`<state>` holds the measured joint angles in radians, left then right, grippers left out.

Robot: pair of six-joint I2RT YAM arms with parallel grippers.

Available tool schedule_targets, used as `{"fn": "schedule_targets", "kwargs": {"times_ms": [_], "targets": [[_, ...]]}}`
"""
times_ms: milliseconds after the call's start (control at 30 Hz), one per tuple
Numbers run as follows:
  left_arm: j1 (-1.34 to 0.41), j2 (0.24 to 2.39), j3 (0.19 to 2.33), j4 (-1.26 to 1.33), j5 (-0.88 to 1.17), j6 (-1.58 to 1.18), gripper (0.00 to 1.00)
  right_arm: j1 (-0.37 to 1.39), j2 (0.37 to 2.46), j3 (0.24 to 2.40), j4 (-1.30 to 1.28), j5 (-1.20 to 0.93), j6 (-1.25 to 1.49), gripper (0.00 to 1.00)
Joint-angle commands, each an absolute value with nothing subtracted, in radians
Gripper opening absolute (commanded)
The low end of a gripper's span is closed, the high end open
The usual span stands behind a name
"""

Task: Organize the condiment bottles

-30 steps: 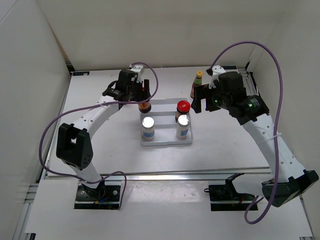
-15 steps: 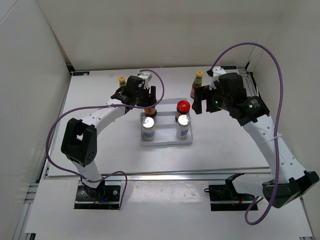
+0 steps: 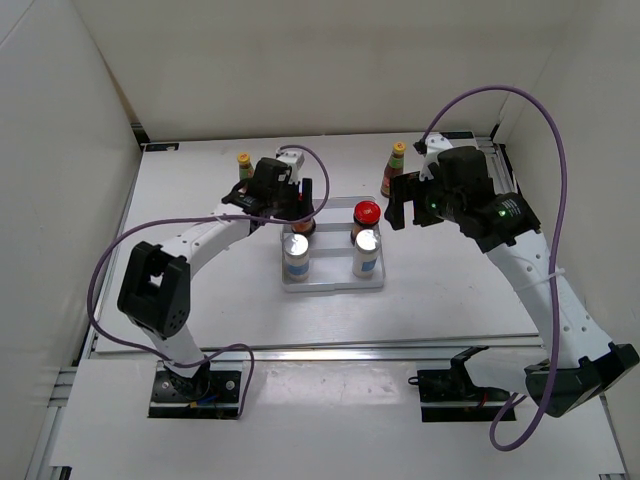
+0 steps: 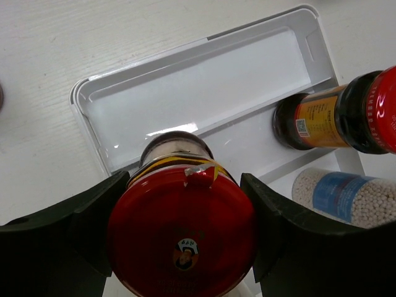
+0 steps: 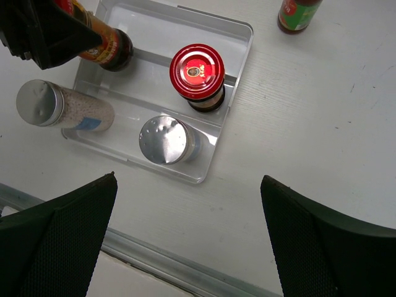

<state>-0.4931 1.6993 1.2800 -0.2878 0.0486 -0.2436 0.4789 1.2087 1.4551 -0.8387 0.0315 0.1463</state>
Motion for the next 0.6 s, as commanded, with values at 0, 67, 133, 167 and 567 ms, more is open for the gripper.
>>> {"fn": "schedule_targets", "kwargs": {"times_ms": [0,67,133,167,567], "targets": [[-0.512,1.602,1.250,-0.328,0.042,-0.244,0.11,0.477,1.193,1.450,-0.834,0.035,0.133,1.00],[-0.512,1.591,1.236,-0.328,0.028,-0.244,0.11,0.477,1.193,1.450,-0.834,0.035,0.133,1.00],[-0.512,1.565,1.227,-0.328,0.028,-0.235,0.11,0.477,1.203,1.450,-0.825,0.025,0.143,1.00],[-0.512,1.565,1.227,-0.343,0.011,-0.235,0.11,0.477,1.203,1.441,-0.825,0.025,0.143,1.00],[-0.522,1.531,1.281,-0.406,-0.018,-0.195,0.11,0.477,1.203,1.431,-0.816,0.025,0.143,1.00]]}}
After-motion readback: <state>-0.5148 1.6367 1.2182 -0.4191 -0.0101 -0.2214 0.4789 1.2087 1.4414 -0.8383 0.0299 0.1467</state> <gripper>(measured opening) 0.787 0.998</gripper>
